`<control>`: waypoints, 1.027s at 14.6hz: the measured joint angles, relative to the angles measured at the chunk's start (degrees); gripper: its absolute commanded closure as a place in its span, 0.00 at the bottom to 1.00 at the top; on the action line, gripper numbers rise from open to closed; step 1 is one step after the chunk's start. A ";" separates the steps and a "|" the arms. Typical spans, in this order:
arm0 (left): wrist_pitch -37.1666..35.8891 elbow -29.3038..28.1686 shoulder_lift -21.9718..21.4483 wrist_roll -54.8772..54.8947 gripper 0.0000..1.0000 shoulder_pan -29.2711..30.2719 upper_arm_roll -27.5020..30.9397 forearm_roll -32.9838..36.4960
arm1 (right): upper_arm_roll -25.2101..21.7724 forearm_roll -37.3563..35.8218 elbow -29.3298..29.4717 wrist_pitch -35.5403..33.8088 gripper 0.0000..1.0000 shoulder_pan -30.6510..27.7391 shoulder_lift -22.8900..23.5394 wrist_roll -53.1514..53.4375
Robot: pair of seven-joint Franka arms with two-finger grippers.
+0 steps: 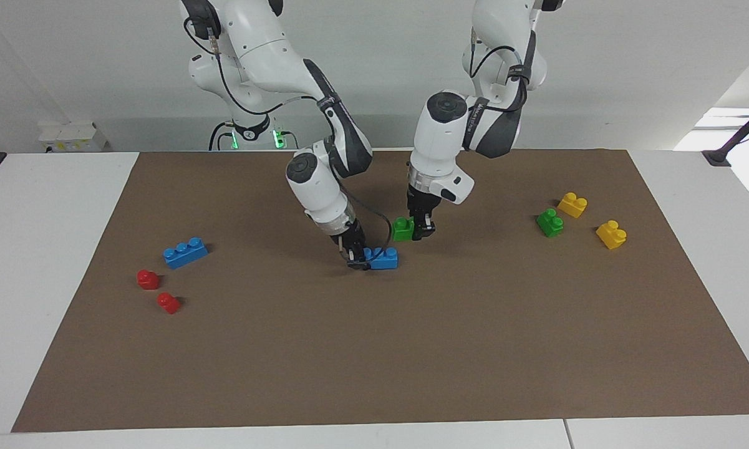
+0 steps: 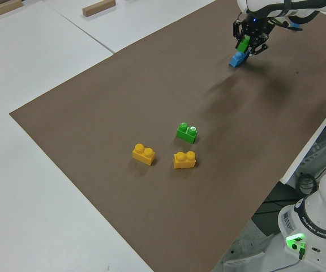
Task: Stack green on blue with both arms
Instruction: 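Bring the green brick onto the blue brick held by the right gripper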
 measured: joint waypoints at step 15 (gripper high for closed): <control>6.34 -0.03 4.89 -5.16 1.00 -3.19 0.37 5.03 | 0.00 0.01 -0.01 0.00 1.00 0.00 0.00 0.00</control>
